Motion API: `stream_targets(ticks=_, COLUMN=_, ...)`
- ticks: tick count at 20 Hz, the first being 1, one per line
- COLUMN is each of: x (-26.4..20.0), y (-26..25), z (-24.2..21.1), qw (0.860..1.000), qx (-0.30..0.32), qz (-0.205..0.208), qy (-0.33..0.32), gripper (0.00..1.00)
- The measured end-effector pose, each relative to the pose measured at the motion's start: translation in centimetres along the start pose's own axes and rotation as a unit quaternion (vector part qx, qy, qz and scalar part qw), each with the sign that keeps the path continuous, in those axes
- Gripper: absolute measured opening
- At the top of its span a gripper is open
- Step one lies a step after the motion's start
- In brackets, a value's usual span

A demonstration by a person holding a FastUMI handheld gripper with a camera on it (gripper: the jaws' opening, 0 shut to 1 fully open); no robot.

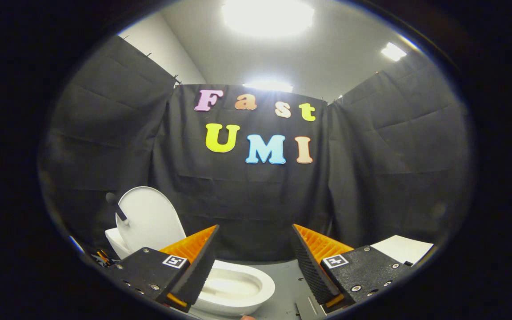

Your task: Open the toilet lid.

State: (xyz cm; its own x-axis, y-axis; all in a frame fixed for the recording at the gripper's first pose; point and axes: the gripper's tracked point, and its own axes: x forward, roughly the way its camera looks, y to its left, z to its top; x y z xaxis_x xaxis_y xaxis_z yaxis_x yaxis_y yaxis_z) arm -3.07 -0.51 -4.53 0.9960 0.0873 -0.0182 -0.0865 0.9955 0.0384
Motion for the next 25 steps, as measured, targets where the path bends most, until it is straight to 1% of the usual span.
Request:
stream_targets(ticks=4, x=-0.1, y=-0.1, z=-0.3, qw=1.0, qx=0.005, qz=0.004, qy=0.0, gripper=0.95)
stream_targets(ticks=15, x=0.8, y=1.9, z=-2.8, qw=0.999, qx=0.001, qz=0.001, qy=0.05, gripper=0.95)
stream_targets(ticks=16, x=0.8, y=2.2, z=-2.8, qw=0.999, qx=0.002, qz=0.005, qy=0.051, gripper=0.95)
stream_targets(ticks=18, x=0.8, y=1.9, z=-2.3, qw=0.999, qx=0.004, qz=-0.003, qy=0.047, gripper=0.95)
stream_targets(ticks=25, x=0.9, y=2.7, z=-2.2, qw=0.999, qx=0.001, qz=0.0, qy=0.046, gripper=0.95)
